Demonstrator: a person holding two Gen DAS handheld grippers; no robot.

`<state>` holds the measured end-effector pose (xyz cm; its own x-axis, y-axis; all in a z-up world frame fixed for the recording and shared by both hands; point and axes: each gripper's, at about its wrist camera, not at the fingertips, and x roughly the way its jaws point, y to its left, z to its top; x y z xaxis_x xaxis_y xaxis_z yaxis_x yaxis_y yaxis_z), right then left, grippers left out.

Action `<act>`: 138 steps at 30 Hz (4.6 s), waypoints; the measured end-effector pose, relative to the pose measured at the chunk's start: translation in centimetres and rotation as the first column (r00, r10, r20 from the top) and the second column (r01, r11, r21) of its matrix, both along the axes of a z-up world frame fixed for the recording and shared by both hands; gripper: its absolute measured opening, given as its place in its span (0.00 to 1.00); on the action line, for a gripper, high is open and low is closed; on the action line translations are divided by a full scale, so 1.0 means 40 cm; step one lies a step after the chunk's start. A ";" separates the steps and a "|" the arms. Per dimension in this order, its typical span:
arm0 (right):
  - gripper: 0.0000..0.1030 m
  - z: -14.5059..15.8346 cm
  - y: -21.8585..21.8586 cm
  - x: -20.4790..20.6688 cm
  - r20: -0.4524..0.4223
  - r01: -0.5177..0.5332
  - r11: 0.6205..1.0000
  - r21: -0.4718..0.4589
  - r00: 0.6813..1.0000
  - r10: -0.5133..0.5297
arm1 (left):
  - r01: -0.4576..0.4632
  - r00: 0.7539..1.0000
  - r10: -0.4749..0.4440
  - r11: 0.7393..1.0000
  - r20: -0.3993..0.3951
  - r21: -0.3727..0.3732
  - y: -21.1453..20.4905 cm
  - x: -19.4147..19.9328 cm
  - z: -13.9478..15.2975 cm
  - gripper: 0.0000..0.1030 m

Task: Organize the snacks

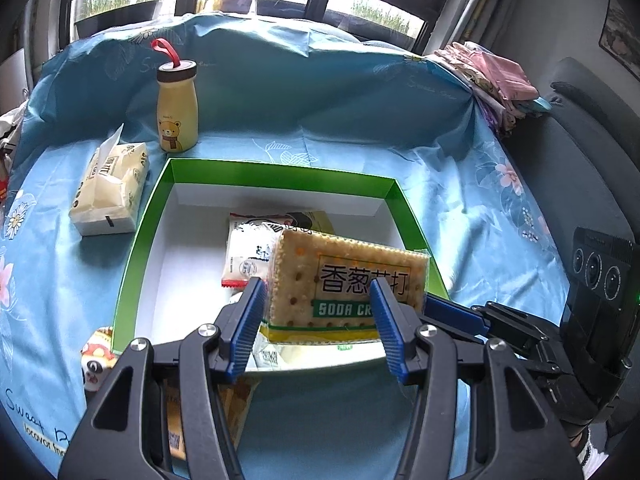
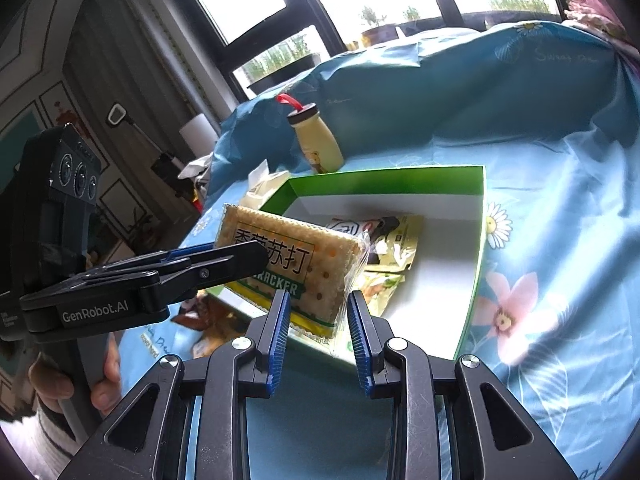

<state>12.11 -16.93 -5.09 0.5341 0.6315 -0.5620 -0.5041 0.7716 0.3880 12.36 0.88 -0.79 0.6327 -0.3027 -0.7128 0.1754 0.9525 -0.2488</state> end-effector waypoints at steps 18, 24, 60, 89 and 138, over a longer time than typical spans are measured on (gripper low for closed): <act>0.31 -0.047 0.026 0.107 -0.030 0.015 0.997 -0.070 0.999 -0.017 | -0.021 0.991 0.005 0.993 -0.132 -0.113 0.030 0.123 -0.087 0.53; 0.31 -0.046 0.047 0.120 -0.021 0.020 0.993 -0.121 1.000 -0.023 | -0.040 0.986 0.021 0.992 -0.163 -0.117 0.041 0.132 -0.105 0.52; 0.55 0.080 0.003 -0.131 0.089 0.029 0.994 -0.104 0.996 -0.020 | -0.103 0.990 0.093 0.991 0.108 0.088 -0.019 -0.150 0.075 0.82; 0.65 0.152 -0.007 -0.294 0.160 -0.006 0.997 -0.080 0.987 0.019 | -0.125 0.955 0.085 0.984 0.284 0.125 -0.060 -0.365 0.183 0.99; 0.65 -0.103 0.255 -0.204 -0.108 -0.242 0.964 -0.108 0.967 0.230 | -0.294 0.950 0.219 0.871 -0.225 -0.395 0.379 -0.262 -0.195 0.94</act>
